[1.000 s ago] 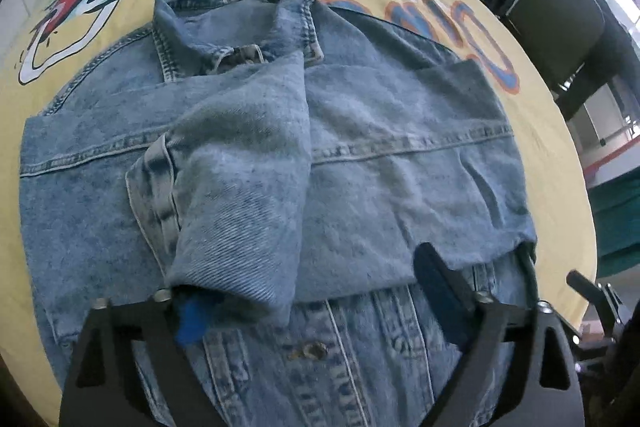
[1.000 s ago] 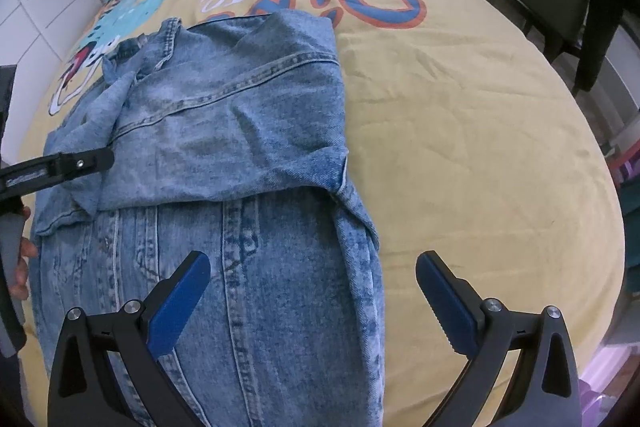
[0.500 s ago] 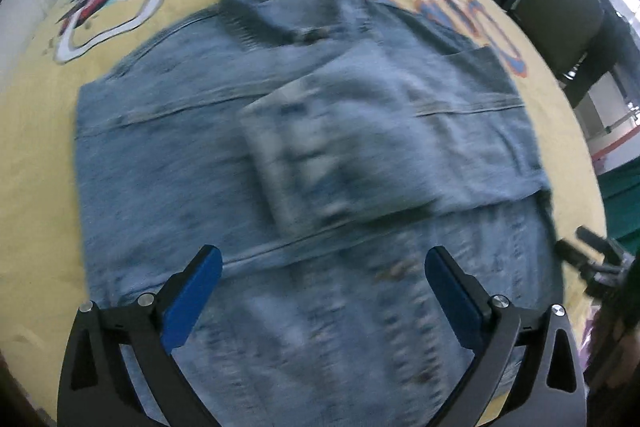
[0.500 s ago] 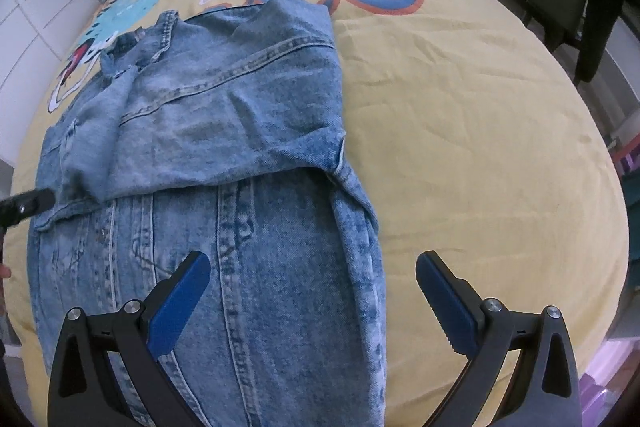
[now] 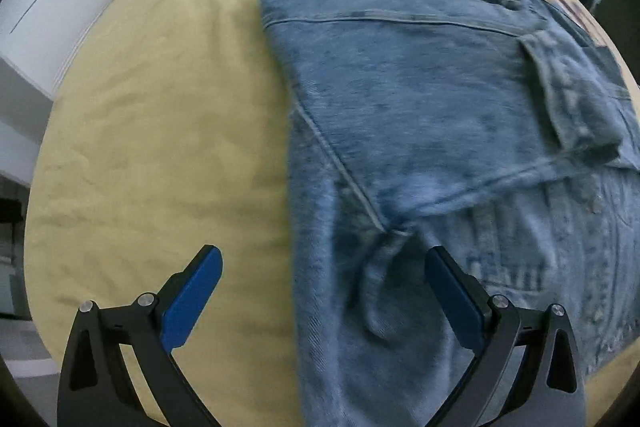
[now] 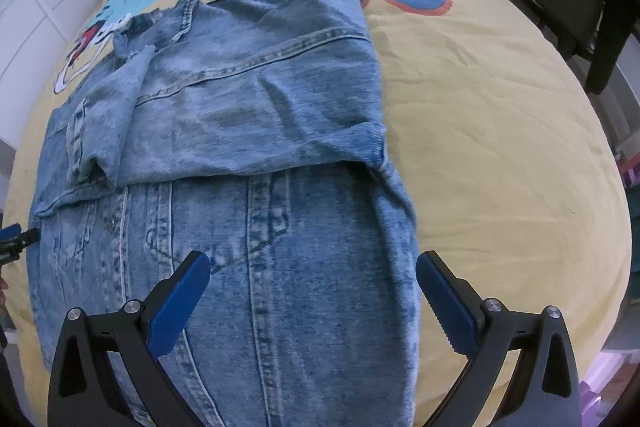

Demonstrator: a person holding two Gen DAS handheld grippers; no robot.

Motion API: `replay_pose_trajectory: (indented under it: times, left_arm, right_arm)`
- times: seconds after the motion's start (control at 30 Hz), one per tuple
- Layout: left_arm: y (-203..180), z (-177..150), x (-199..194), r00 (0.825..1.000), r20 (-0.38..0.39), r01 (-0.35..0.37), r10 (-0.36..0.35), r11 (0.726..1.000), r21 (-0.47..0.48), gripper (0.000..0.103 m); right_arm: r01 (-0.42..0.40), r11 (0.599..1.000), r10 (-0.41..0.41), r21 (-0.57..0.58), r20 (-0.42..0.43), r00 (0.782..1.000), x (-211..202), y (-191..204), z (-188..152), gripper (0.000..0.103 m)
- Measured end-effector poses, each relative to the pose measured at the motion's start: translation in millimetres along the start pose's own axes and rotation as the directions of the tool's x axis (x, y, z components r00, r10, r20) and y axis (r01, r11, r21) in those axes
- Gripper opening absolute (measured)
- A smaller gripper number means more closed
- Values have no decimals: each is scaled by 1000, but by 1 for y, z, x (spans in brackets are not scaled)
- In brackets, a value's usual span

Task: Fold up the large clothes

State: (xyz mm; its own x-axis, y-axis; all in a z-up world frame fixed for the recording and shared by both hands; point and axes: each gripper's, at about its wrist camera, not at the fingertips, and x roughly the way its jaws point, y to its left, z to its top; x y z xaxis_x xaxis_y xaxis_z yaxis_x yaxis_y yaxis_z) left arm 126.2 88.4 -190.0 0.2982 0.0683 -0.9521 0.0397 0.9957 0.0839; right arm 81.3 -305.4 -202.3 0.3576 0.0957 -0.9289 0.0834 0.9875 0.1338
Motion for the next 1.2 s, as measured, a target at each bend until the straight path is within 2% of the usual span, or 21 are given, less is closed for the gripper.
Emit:
replay_pose_trajectory:
  times: [0.17, 0.33, 0.4, 0.43, 0.47, 0.5, 0.53, 0.57, 0.8, 0.93, 1.07, 1.2]
  left_arm:
    - [6, 8, 19, 1000, 10, 18, -18, 998, -60, 99]
    - [6, 12, 29, 999, 26, 43, -42, 997, -60, 98]
    - [7, 12, 28, 996, 35, 83, -81, 996, -46, 89]
    - [12, 13, 30, 995, 37, 99, -98, 994, -41, 81]
    - [13, 14, 26, 992, 45, 117, -115, 993, -33, 64]
    - [11, 17, 24, 990, 52, 131, -129, 991, -26, 53]
    - [10, 19, 20, 987, 52, 154, -153, 988, -20, 29]
    - [11, 21, 17, 983, 47, 180, -179, 983, -29, 16]
    - [22, 20, 15, 976, 49, 215, -212, 975, -59, 15]
    - [18, 14, 13, 986, 63, 156, -154, 987, -36, 15]
    - [13, 12, 14, 991, 74, 119, -115, 992, -39, 16]
    - [13, 11, 14, 991, 69, 121, -117, 992, -47, 16]
  right_arm:
    - [18, 999, -19, -41, -17, 1000, 4, 19, 0, 102]
    - [28, 995, -31, -91, -28, 999, 9, 41, 4, 103]
    - [27, 993, -30, -113, -27, 999, 10, 53, 8, 103]
    - [27, 992, -31, -123, -26, 999, 10, 58, 10, 103]
    - [25, 990, -29, -138, -23, 999, 10, 67, 13, 103]
    - [22, 989, -26, -149, -21, 999, 9, 74, 16, 103]
    - [19, 987, -22, -161, -18, 1000, 9, 81, 19, 103]
    - [15, 984, -18, -176, -14, 1000, 8, 90, 23, 103]
    - [-46, 956, 56, -290, 26, 998, 0, 168, 49, 102]
    - [-87, 930, 102, -356, 22, 995, 11, 222, 58, 102]
    - [-66, 929, 72, -365, 1, 997, 41, 265, 66, 102]
    - [-11, 934, 4, -357, -21, 1000, 78, 277, 73, 102]
